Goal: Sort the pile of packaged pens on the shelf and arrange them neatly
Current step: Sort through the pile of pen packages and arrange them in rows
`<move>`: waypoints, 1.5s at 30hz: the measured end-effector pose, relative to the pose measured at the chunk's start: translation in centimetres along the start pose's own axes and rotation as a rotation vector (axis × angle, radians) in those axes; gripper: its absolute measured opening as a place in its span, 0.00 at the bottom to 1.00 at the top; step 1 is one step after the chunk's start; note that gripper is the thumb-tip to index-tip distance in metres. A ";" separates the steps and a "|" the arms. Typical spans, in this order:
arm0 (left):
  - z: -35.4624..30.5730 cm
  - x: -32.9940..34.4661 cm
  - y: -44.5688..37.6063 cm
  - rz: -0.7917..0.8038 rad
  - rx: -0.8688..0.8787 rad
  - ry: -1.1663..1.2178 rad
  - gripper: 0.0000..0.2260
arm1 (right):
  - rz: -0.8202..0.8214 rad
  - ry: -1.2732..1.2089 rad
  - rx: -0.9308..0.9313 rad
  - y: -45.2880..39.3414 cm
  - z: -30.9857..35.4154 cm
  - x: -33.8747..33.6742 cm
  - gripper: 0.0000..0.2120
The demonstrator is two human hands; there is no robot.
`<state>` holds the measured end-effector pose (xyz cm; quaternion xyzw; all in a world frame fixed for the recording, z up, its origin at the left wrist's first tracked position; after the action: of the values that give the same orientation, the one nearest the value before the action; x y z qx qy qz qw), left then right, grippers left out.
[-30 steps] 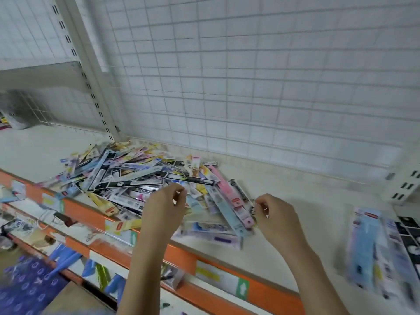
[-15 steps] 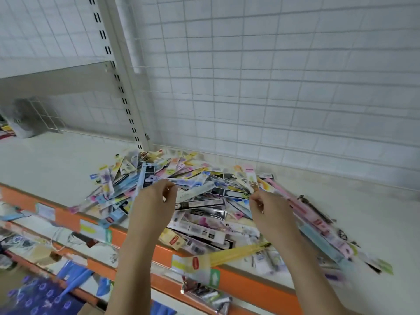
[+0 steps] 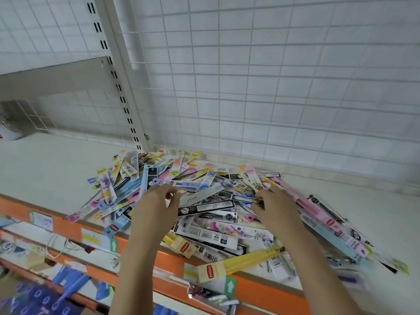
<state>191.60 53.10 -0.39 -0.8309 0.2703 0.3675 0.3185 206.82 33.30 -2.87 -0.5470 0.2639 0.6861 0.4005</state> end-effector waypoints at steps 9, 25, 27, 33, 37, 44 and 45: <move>-1.9 0.4 0.1 0.005 -0.008 0.013 0.09 | -0.054 -0.039 -0.074 0.5 -2.1 -1.8 0.13; -4.3 2.5 2.3 0.309 -0.098 -0.249 0.17 | -0.071 -0.166 -0.028 2.2 -2.6 -2.4 0.08; -4.3 2.7 1.5 0.274 -0.088 -0.241 0.12 | -0.080 -0.172 -0.029 2.0 -2.1 -2.6 0.09; -2.9 -1.1 -1.9 0.081 0.060 -0.110 0.11 | -0.128 -0.184 0.019 0.3 0.7 -2.5 0.06; 0.3 -4.5 -4.2 0.012 0.110 0.172 0.12 | -0.132 -0.222 -0.002 -1.0 5.4 -1.1 0.07; 6.6 -6.3 -6.6 0.041 0.129 0.364 0.04 | 0.028 -0.191 -0.105 -2.1 13.6 1.4 0.12; 7.3 -6.3 -6.9 0.042 0.137 0.344 0.03 | 0.071 -0.188 -0.104 -2.1 14.2 1.7 0.12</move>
<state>189.43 64.29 3.02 -0.8521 0.3623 0.2073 0.3158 200.85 46.24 -0.63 -0.4906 0.2081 0.7610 0.3700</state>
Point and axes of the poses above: each hand's wrist, its own y-axis away from the middle knuckle, its own x-axis out of the palm, z = x × y, the point moved 3 cm from there along -y, towards the middle knuckle
